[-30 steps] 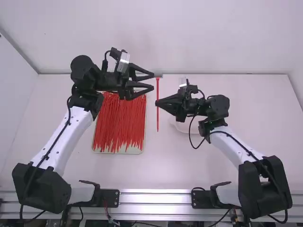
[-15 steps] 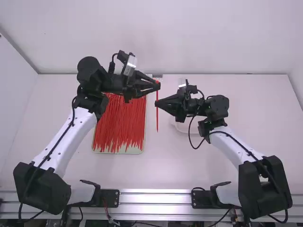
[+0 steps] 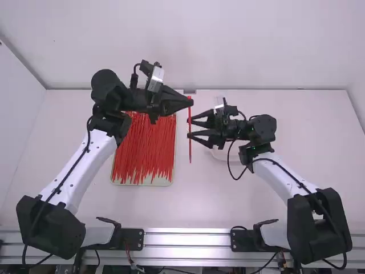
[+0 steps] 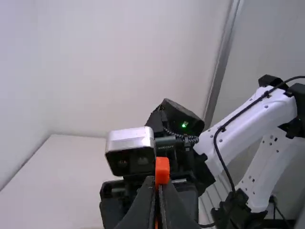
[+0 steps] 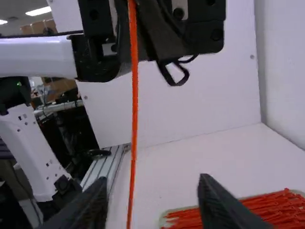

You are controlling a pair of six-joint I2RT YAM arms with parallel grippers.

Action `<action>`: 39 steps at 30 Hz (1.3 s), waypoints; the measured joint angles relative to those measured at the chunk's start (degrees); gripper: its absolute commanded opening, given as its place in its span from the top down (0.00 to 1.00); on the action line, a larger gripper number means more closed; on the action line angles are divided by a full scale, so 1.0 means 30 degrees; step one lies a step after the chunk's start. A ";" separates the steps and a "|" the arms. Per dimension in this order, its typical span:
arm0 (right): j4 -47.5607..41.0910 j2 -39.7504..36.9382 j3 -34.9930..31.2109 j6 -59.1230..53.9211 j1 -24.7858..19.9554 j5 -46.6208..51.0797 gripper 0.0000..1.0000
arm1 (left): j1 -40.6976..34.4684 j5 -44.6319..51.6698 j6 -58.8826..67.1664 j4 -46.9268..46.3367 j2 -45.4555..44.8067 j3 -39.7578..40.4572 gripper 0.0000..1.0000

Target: Fasten the cable tie

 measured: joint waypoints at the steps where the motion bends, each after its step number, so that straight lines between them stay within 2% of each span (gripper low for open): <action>1: -0.0036 0.0000 0.0000 -0.0204 0.0000 -0.0189 0.34 | 0.0044 -0.0007 -0.0219 0.0372 0.0000 0.0000 0.98; 8: -0.2805 0.0000 0.0160 -0.2353 -0.0044 -0.1384 0.31 | 0.0357 0.0000 -0.2514 0.3133 0.0000 0.0262 0.98; 14: -0.5020 0.0000 0.0168 -0.4240 -0.0015 -0.1581 0.32 | 0.0357 -0.0007 -0.3300 0.1479 0.0007 0.2011 0.98; 16: -0.5654 0.0000 0.0175 -0.4867 0.0204 -0.1588 0.35 | 0.0357 0.0000 -0.3286 0.0729 0.0007 0.2681 0.98; 20: -0.6346 0.0000 0.0175 -0.5785 0.0474 -0.1639 0.48 | 0.0408 0.0000 -0.3228 -0.0474 0.0000 0.3621 0.98; 22: -0.6506 0.0000 0.0175 -0.6200 0.0466 -0.1639 0.65 | 0.0597 -0.0015 -0.3235 -0.0823 0.0000 0.4036 0.98; 25: -0.6521 0.0000 0.0175 -0.6360 0.0466 -0.1647 0.73 | 0.0692 -0.0102 -0.3206 -0.1158 0.0000 0.4109 0.98; 27: -0.6528 0.0000 0.0175 -0.6506 0.0474 -0.1654 0.83 | 0.0692 -0.0117 -0.2987 -0.1537 0.0000 0.4109 0.98; 29: -0.6528 0.0000 0.0175 -0.6557 0.0466 -0.1654 1.00 | 0.0692 -0.0175 -0.2703 -0.2033 0.0000 0.4109 0.98; 34: -0.6535 0.0000 0.0175 -0.6535 0.0539 -0.1647 1.00 | 0.0692 -0.0627 -0.2193 -0.2637 0.0000 0.4109 0.98; 35: -0.6535 0.0000 0.0175 -0.6528 0.0568 -0.1661 1.00 | 0.0692 -0.0678 -0.2193 -0.2616 0.0007 0.4109 0.91; 36: -0.6528 0.0000 0.0175 -0.6543 0.0583 -0.1647 1.00 | 0.0692 -0.0678 -0.2193 -0.2601 0.0000 0.4109 0.89; 37: -0.6535 0.0000 0.0175 -0.6543 0.0597 -0.1647 1.00 | 0.0692 -0.0721 -0.2062 -0.2543 0.0007 0.4109 0.64; 38: -0.6506 0.0000 0.0175 -0.6543 0.0612 -0.1639 1.00 | 0.0692 -0.0750 -0.2069 -0.2499 0.0000 0.4109 0.49; 39: -0.6462 0.0000 0.0175 -0.6550 0.0597 -0.1661 1.00 | 0.0692 -0.0838 -0.2011 -0.2514 0.0007 0.4109 0.14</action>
